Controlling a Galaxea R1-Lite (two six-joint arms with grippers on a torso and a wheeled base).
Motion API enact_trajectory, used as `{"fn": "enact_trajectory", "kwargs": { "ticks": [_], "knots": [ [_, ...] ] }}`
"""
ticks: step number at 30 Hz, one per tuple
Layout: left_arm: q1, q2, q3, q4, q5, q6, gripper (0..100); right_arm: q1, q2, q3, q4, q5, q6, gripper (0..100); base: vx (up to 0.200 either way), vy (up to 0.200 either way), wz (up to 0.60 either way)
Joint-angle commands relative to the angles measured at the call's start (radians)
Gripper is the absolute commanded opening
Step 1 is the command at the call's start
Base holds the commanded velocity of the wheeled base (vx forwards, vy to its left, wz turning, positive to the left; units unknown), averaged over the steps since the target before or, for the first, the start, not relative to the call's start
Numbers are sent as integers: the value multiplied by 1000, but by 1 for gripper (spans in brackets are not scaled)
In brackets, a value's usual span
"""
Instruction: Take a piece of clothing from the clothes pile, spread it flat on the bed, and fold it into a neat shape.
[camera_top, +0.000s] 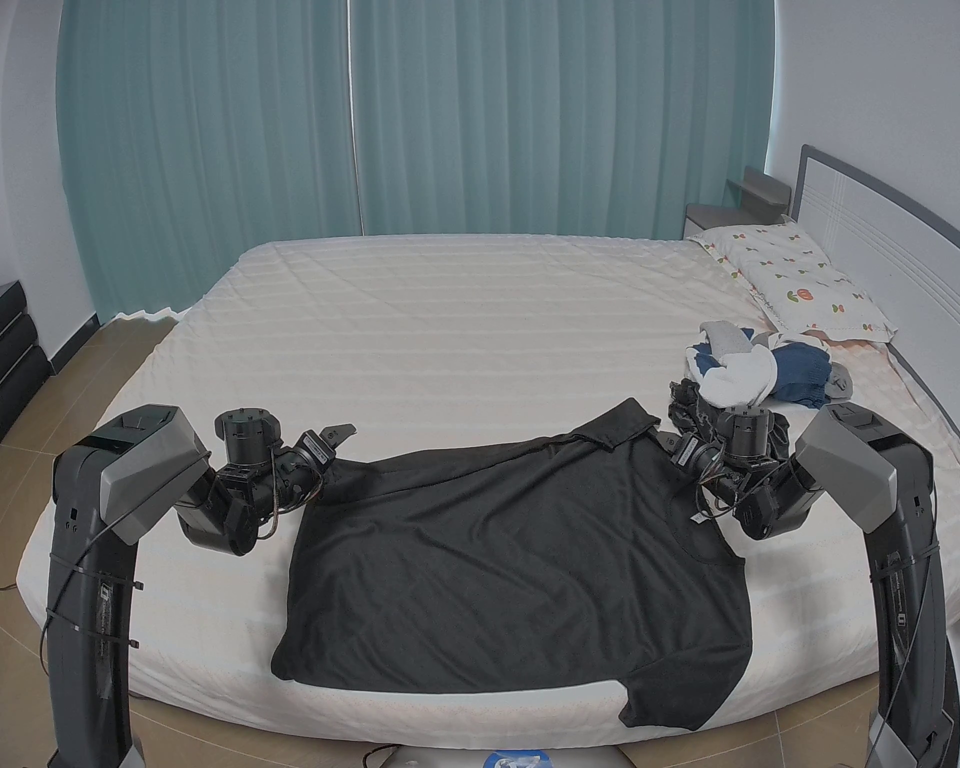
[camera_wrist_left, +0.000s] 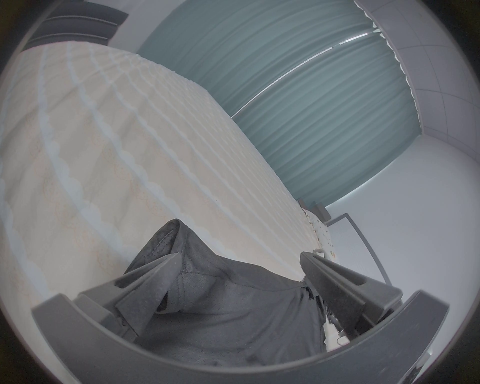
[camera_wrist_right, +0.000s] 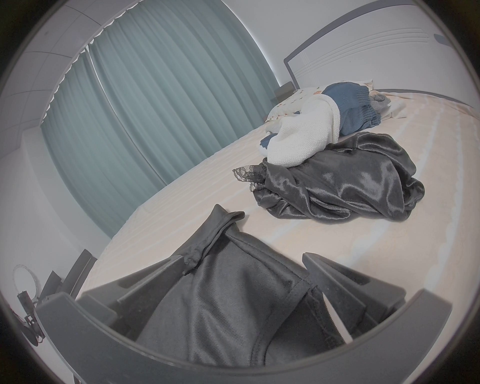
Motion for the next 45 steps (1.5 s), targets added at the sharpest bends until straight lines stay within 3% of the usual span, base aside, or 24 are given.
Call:
{"fn": "enact_trajectory", "kwargs": {
  "ticks": [1, 7, 15, 30, 31, 38, 45],
  "knots": [
    [1, -3, 6, 4, -1, 33, 100, 5, -1, 1, 0, 0, 1, 100, 0, 0, 0],
    [1, 27, -16, 12, 6, 60, 100, 10, -3, -1, 0, 0, 0, 100, 0, 0, 0],
    [1, 43, -86, 136, 56, 62, 100, 11, -3, -4, 0, 0, 1, 100, 0, 0, 0],
    [-5, 52, -97, 196, 58, 105, 100, 20, -3, -8, 1, 0, 0, 100, 0, 0, 0],
    [-6, 53, -105, 216, 58, 114, 0, 20, 0, -10, 1, -1, 0, 100, 0, 0, 0],
    [-3, 72, -149, 234, 85, 112, 0, 23, 0, -10, 1, -1, 0, 100, 0, 0, 0],
    [1, 110, -241, 232, 179, 83, 0, 22, 2, -8, 0, -1, 0, 100, 0, 0, 0]
  ]
}}
